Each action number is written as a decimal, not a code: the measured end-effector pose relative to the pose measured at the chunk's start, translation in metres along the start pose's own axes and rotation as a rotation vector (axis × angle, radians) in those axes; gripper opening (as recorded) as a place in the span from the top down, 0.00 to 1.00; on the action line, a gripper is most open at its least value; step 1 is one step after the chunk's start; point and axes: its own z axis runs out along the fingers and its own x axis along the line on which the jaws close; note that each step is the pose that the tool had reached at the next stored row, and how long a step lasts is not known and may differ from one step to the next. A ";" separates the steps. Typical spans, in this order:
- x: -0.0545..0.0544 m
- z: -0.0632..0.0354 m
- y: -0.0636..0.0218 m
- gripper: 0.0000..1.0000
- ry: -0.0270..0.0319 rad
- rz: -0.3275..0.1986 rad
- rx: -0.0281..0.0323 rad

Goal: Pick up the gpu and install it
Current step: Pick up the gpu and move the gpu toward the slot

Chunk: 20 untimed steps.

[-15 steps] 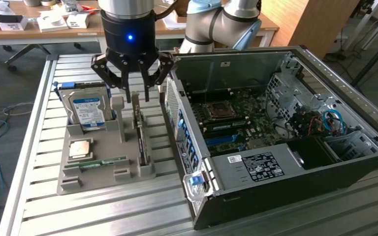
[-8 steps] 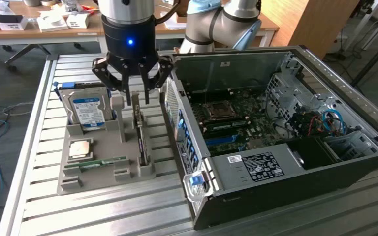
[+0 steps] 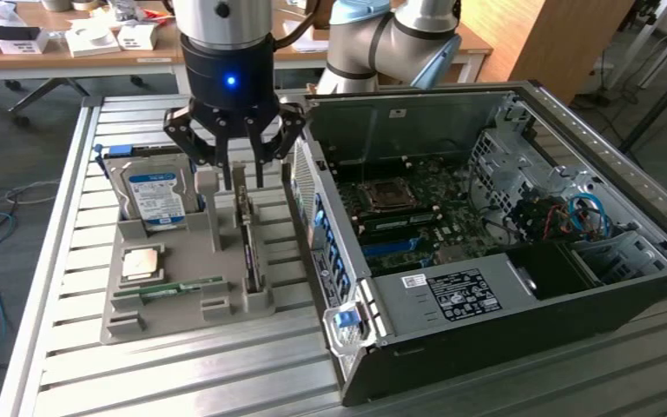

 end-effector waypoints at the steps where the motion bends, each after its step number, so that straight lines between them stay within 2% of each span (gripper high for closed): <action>1: 0.000 0.0007 0.0000 0.58 0.0000 0.000 0.0000; 9: 0.000 0.0023 -0.0001 0.58 0.0000 0.000 -0.0001; 20: 0.000 0.0106 -0.0005 0.58 0.0001 0.000 0.0000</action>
